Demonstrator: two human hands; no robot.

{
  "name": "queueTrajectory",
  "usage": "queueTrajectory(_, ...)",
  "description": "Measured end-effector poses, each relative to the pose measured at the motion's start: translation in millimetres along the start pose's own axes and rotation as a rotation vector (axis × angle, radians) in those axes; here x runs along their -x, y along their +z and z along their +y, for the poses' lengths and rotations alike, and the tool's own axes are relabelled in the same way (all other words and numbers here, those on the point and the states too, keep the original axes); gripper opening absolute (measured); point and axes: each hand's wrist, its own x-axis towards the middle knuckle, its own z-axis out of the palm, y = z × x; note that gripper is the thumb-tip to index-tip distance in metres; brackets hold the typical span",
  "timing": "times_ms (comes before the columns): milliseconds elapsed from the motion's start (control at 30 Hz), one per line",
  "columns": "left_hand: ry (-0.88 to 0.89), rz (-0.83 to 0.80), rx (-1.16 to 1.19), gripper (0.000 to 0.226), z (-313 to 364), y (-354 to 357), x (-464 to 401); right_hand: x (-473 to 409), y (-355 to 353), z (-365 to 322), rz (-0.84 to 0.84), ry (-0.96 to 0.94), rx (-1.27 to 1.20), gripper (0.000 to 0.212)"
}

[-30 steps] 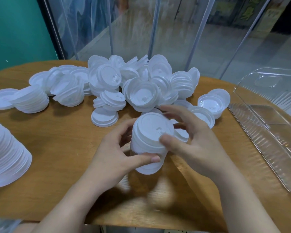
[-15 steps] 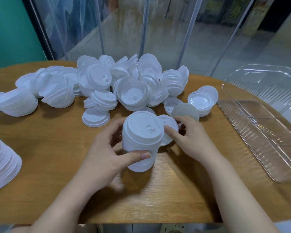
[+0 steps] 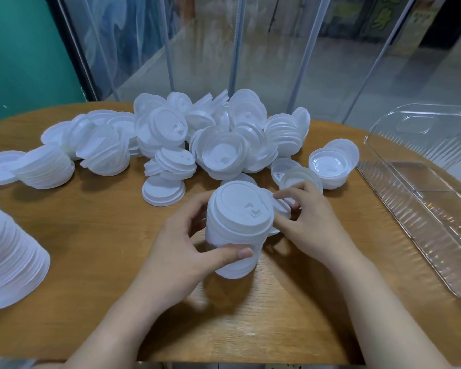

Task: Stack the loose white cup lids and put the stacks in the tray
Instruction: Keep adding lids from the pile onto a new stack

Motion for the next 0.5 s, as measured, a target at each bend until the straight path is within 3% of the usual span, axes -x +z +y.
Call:
queueTrajectory(233, -0.033, -0.006, -0.019, 0.076, 3, -2, 2, 5, 3, -13, -0.005, 0.062, -0.047, 0.034)
queueTrajectory(500, -0.053, -0.007, -0.031, 0.078, 2, -1, 1, 12, -1, -20, 0.069, 0.114, -0.133, 0.038)
